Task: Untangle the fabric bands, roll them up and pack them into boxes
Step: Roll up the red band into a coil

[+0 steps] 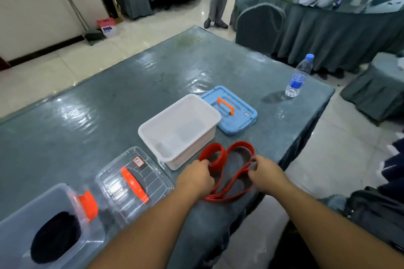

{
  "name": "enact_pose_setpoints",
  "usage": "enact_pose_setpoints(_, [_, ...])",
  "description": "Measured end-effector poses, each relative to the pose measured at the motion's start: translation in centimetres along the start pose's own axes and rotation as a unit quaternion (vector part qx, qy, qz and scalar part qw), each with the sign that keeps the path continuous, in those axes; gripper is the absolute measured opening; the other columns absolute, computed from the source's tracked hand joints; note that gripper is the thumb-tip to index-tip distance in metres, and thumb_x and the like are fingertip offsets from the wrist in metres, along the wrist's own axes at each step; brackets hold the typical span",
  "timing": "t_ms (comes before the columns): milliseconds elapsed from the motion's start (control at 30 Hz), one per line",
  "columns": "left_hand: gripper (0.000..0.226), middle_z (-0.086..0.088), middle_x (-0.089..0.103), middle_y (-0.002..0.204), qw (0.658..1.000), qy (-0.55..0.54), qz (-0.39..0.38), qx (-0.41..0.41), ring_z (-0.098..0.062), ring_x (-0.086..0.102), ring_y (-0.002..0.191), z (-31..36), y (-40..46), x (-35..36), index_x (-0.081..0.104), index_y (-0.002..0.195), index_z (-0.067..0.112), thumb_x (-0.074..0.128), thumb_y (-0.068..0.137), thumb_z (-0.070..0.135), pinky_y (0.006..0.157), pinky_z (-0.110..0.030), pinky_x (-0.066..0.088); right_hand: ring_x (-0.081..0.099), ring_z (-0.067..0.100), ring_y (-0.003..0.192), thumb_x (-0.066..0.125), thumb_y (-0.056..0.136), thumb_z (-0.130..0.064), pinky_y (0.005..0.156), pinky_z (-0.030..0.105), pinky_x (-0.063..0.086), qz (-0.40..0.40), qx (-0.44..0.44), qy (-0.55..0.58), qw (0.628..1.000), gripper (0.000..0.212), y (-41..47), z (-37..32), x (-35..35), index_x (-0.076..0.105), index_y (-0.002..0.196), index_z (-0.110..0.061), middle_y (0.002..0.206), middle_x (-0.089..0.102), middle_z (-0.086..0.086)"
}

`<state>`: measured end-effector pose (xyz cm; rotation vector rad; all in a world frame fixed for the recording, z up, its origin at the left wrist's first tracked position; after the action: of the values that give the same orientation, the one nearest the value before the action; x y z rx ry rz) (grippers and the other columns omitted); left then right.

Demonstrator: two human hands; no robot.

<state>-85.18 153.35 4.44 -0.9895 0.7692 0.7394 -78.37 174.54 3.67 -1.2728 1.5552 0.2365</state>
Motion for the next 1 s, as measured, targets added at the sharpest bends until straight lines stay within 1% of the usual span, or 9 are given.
enact_pose_setpoints(200, [0.052, -0.007, 0.063, 0.138, 0.999, -0.031, 0.005, -0.021, -0.031, 0.061, 0.124, -0.6, 2.4, -0.5, 0.058, 0.139, 0.024, 0.055, 0.086, 0.024, 0.103, -0.04, 0.051, 0.062, 0.037, 0.117, 0.057, 0.088, -0.026, 0.098, 0.043, 0.052, -0.033, -0.04, -0.066, 0.996, 0.046, 4.6, -2.2, -0.1, 0.057, 0.133, -0.015, 0.126, 0.066, 0.014])
enact_pose_setpoints(300, [0.053, -0.006, 0.061, 0.141, 0.999, -0.028, 0.008, -0.044, -0.03, 0.059, 0.127, -0.6, 3.5, -0.4, 0.056, 0.142, 0.024, 0.056, 0.089, 0.025, 0.106, -0.039, 0.05, 0.063, 0.036, 0.115, 0.055, 0.082, -0.033, 0.097, 0.043, 0.053, -0.05, -0.076, -0.081, 0.993, 0.046, 7.6, -3.6, 0.1, 0.061, 0.124, -0.016, 0.124, 0.068, 0.013])
enact_pose_setpoints(367, [0.052, -0.006, 0.06, 0.143, 0.998, -0.027, 0.015, -0.06, -0.03, 0.058, 0.129, -0.4, 4.2, -0.2, 0.055, 0.143, 0.025, 0.056, 0.091, 0.026, 0.106, -0.038, 0.048, 0.063, 0.037, 0.112, 0.056, 0.085, -0.029, 0.095, 0.043, 0.053, -0.067, -0.102, -0.103, 0.987, 0.037, 9.7, -4.2, 0.5, 0.061, 0.117, -0.012, 0.12, 0.068, 0.015])
enact_pose_setpoints(433, [0.051, -0.006, 0.06, 0.142, 0.995, -0.041, 0.023, -0.089, -0.03, 0.058, 0.128, -0.3, 4.9, 0.2, 0.055, 0.142, 0.026, 0.056, 0.091, 0.028, 0.105, -0.039, 0.049, 0.063, 0.039, 0.112, 0.057, 0.086, -0.025, 0.095, 0.043, 0.053, -0.075, -0.132, -0.123, 0.981, 0.032, 11.4, -4.9, 0.6, 0.061, 0.114, -0.011, 0.119, 0.067, 0.017])
enact_pose_setpoints(600, [0.05, -0.005, 0.061, 0.142, 0.978, -0.095, 0.04, -0.184, -0.028, 0.059, 0.128, 0.2, 5.4, 1.6, 0.058, 0.14, 0.025, 0.056, 0.089, 0.028, 0.107, -0.039, 0.049, 0.058, 0.039, 0.121, 0.056, 0.092, -0.021, 0.102, 0.04, 0.047, -0.115, -0.196, -0.187, 0.956, 0.034, 14.9, -5.0, 0.9, 0.057, 0.124, -0.009, 0.127, 0.061, 0.019])
enact_pose_setpoints(700, [0.049, -0.005, 0.062, 0.14, 0.964, -0.113, 0.053, -0.234, -0.027, 0.059, 0.129, 0.8, 4.8, 2.8, 0.058, 0.138, 0.025, 0.057, 0.09, 0.028, 0.108, -0.038, 0.048, 0.056, 0.04, 0.125, 0.058, 0.092, -0.021, 0.105, 0.04, 0.044, -0.135, -0.211, -0.209, 0.945, 0.042, 16.7, -3.9, 1.2, 0.052, 0.132, -0.008, 0.132, 0.057, 0.02])
enact_pose_setpoints(867, [0.043, -0.004, 0.063, 0.136, 0.944, -0.148, 0.067, -0.289, -0.026, 0.059, 0.126, 1.7, 3.5, 4.9, 0.061, 0.13, 0.024, 0.059, 0.088, 0.028, 0.108, -0.038, 0.048, 0.058, 0.042, 0.12, 0.054, 0.093, -0.02, 0.098, 0.042, 0.048, -0.189, -0.195, -0.233, 0.934, 0.031, 18.7, -1.4, 2.6, 0.054, 0.119, -0.003, 0.129, 0.058, 0.023])
enact_pose_setpoints(933, [0.044, -0.004, 0.063, 0.138, 0.936, -0.161, 0.07, -0.305, -0.025, 0.059, 0.128, 1.8, 3.0, 5.7, 0.061, 0.133, 0.023, 0.06, 0.089, 0.027, 0.109, -0.037, 0.047, 0.061, 0.04, 0.117, 0.053, 0.094, -0.021, 0.092, 0.04, 0.05, -0.208, -0.187, -0.245, 0.928, 0.03, 19.2, -0.8, 3.4, 0.058, 0.117, -0.003, 0.128, 0.062, 0.022])
enact_pose_setpoints(1000, [0.047, -0.004, 0.061, 0.14, 0.929, -0.173, 0.07, -0.319, -0.026, 0.059, 0.128, 1.9, 2.5, 6.5, 0.06, 0.136, 0.024, 0.06, 0.09, 0.027, 0.11, -0.038, 0.047, 0.063, 0.039, 0.117, 0.053, 0.095, -0.02, 0.091, 0.038, 0.051, -0.217, -0.185, -0.256, 0.924, 0.029, 19.4, -0.4, 4.0, 0.061, 0.116, -0.002, 0.127, 0.063, 0.022])
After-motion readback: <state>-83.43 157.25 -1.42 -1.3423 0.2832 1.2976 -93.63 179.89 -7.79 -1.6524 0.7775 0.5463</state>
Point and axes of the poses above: each hand's wrist, its own y-axis towards the middle knuckle, its own x-axis out of the palm, z = x × y, the point moved 9 cm from there along y, towards the middle knuckle
